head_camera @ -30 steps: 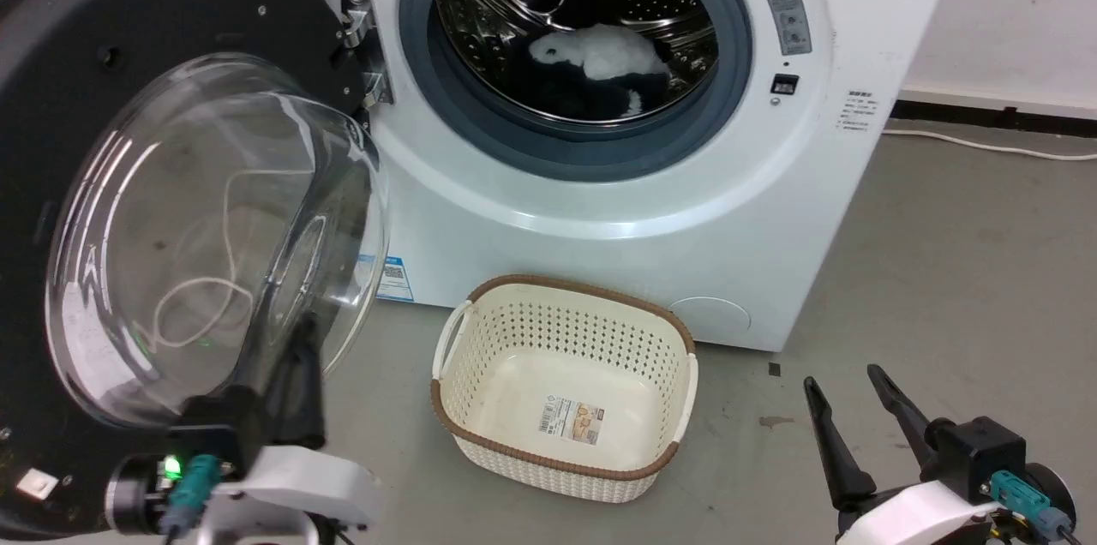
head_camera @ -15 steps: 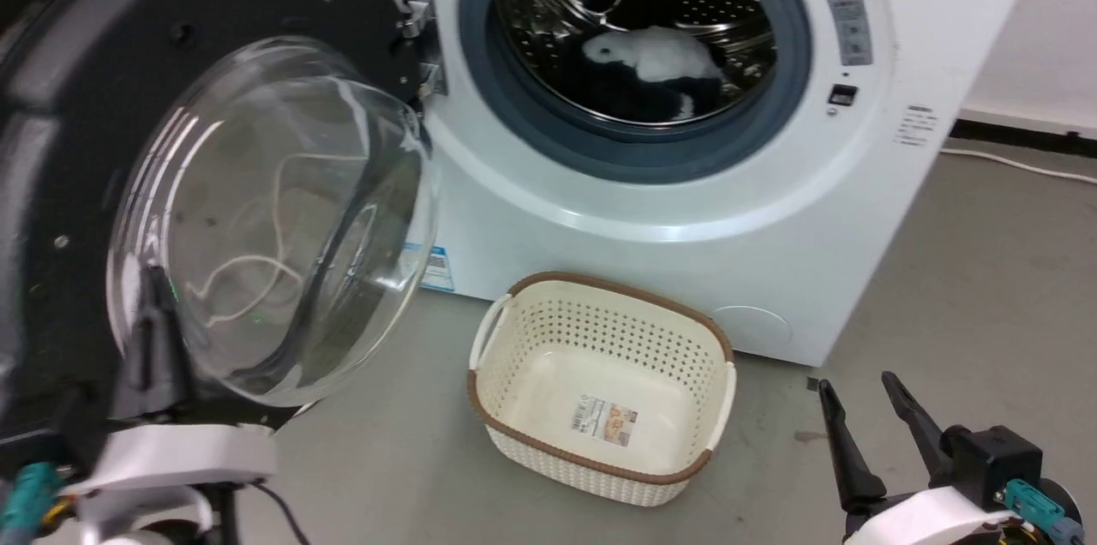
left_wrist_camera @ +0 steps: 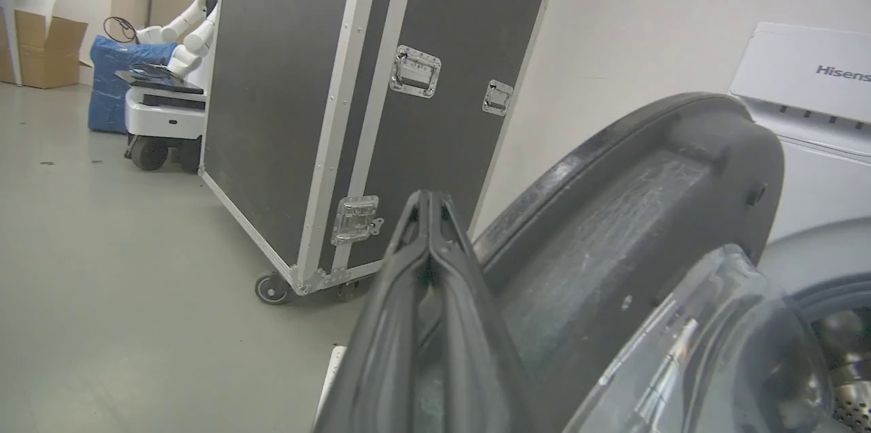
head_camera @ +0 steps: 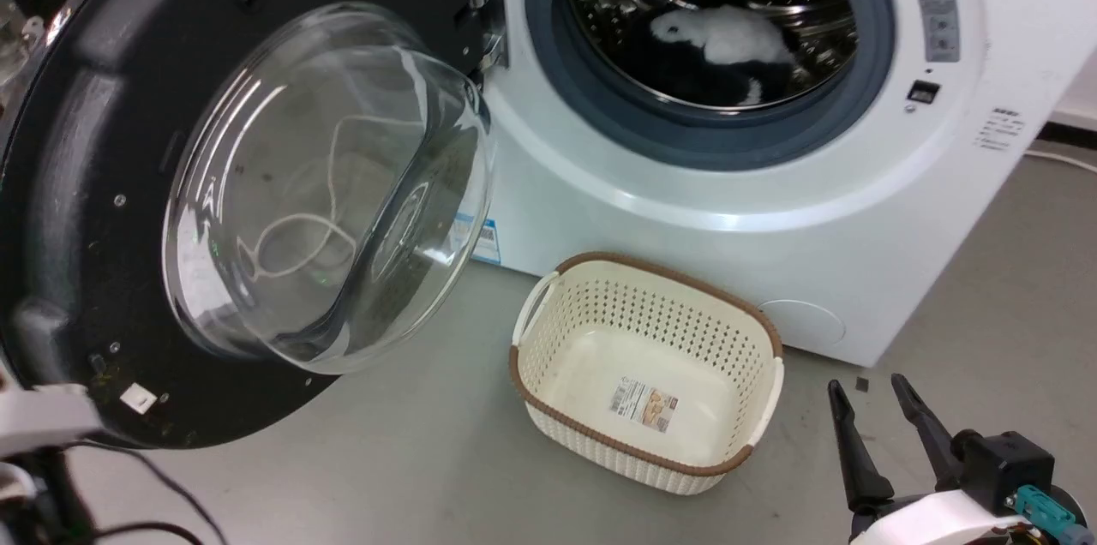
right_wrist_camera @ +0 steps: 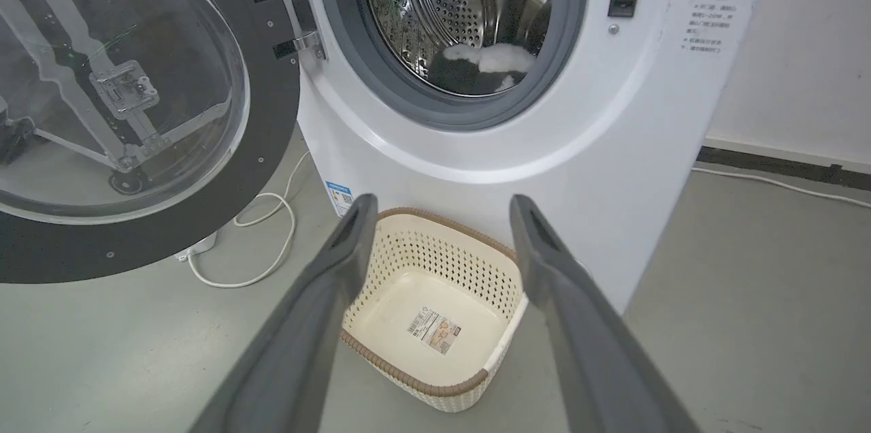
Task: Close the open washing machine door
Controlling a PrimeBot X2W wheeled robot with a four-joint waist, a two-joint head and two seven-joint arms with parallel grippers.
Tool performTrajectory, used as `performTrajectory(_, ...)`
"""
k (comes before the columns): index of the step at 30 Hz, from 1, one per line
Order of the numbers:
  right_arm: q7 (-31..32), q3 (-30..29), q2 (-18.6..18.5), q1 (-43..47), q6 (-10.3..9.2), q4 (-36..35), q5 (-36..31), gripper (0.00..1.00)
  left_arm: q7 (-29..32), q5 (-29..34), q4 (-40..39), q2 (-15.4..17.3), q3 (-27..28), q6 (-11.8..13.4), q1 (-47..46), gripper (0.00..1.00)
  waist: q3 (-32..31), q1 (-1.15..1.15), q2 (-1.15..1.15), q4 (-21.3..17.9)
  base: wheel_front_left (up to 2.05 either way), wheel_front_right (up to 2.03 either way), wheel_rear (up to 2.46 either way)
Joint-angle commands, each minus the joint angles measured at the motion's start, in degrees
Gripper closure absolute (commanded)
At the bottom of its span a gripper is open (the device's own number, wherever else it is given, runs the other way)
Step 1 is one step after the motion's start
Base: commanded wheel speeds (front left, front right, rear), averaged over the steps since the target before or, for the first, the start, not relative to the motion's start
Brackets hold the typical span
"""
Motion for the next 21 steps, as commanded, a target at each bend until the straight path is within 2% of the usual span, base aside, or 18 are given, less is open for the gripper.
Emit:
performTrajectory(1, -0.6, -0.2, 0.0, -0.2, 0.02, 0.2, 0.5, 0.0, -0.6, -0.3, 2.0, 1.6, 2.4, -0.5, -2.2, 1.0, 0.9, 0.0, 0.0, 0.7, 0.0, 0.0, 0.0)
performTrajectory(5, -0.7, -0.5, 0.0, -0.6, 0.02, 0.3, 0.5, 0.0, -0.2, 0.7, 7.9, 5.4, 3.1, -1.1, -3.4, 1.0, 2.1, 0.0, 0.0, 1.1, 0.0, 0.0, 0.0)
performTrajectory(8, -0.9, -0.7, 0.0, -0.8, 0.02, 0.3, 0.7, 0.0, 2.5, 1.2, 12.3, 8.6, 2.6, -1.7, -3.8, 1.0, 2.8, 0.0, 0.0, 1.4, 0.0, 0.0, 0.0)
performTrajectory(13, -1.4, -1.0, 0.0, -0.9, 0.03, 0.7, 1.1, 0.0, 7.4, 0.9, 16.3, 13.4, -1.5, -3.9, -2.9, 1.0, 3.6, 0.0, 0.0, 1.9, 0.0, 0.0, 0.0)
performTrajectory(15, -1.5, -1.0, 0.0, -0.9, 0.03, 0.8, 1.3, 0.0, 8.3, 0.1, 16.6, 14.2, -2.7, -4.0, -2.5, 1.0, 3.6, 0.0, 0.0, 2.1, 0.0, 0.0, 0.0)
performTrajectory(19, -2.1, -1.3, 0.0, -0.9, 0.03, 1.4, 2.1, 0.0, 11.8, -8.4, 15.4, 18.3, -10.2, -4.4, 0.8, 1.0, 3.8, 0.0, 0.0, 3.0, 0.0, 0.0, 0.0)
performTrajectory(20, -2.1, -1.3, 0.0, -0.9, 0.03, 1.4, 2.1, 0.0, 11.8, -8.4, 15.4, 18.3, -10.2, -4.4, 0.8, 1.0, 3.8, 0.0, 0.0, 3.0, 0.0, 0.0, 0.0)
performTrajectory(21, -2.4, -1.3, 0.0, -1.0, 0.03, 1.7, 2.4, 0.0, 13.2, -13.1, 14.0, 20.3, -13.1, -4.5, 2.6, 1.0, 3.7, 0.0, 0.0, 3.4, 0.0, 0.0, 0.0)
